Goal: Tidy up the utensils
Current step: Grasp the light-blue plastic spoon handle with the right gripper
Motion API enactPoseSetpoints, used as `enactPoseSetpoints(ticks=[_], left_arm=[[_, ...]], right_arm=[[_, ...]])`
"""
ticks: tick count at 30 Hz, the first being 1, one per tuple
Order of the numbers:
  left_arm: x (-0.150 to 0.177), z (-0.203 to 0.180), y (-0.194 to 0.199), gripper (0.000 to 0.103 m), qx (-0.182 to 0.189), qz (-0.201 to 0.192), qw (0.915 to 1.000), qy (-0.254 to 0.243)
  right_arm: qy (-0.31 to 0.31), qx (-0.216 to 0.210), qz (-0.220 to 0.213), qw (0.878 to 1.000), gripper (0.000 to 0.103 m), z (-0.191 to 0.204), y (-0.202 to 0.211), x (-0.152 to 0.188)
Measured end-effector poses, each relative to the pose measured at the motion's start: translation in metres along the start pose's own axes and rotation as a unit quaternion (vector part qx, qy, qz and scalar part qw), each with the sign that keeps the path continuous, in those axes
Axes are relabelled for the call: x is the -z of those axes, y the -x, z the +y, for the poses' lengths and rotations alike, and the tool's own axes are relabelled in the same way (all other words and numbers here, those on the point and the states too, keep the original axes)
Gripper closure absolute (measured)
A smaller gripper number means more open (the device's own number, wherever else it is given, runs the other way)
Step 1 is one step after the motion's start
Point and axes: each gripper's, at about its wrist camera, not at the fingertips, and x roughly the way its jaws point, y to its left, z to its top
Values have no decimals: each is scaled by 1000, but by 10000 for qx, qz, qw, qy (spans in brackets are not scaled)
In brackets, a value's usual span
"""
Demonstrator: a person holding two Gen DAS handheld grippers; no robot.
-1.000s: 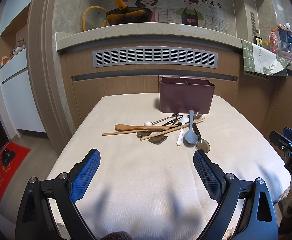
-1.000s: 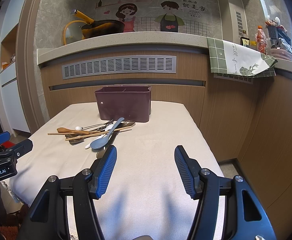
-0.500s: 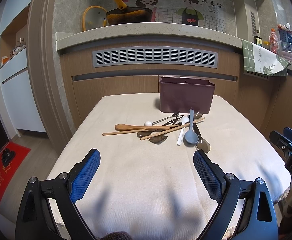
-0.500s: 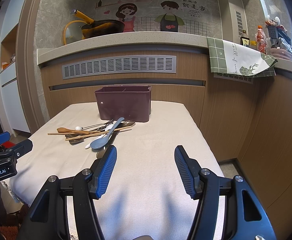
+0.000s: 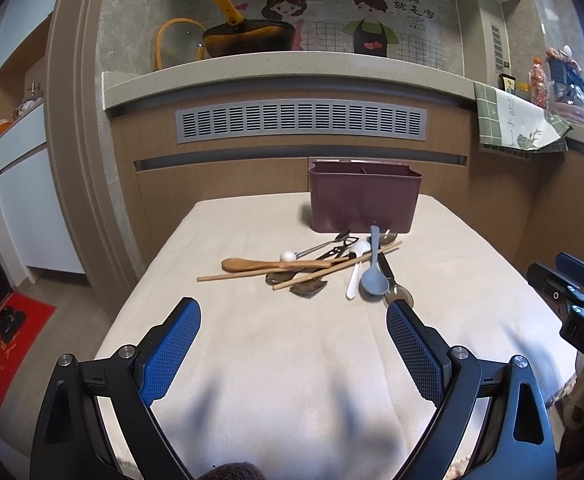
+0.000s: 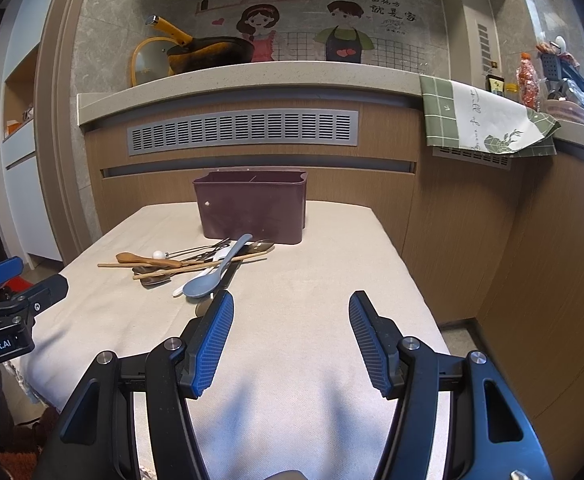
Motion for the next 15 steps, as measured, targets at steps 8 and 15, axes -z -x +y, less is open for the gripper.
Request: enactPoseSetpoints(ticks=[8,15], left_arm=[[-65,21,-44,9,472,-5,9989,-22],[-147,60,-88,9,347,-302,9989,76]], right_arm=[[574,-302,193,9977,52,10,-41,-47],[822,-538,421,9943,55,25,-113,-103]])
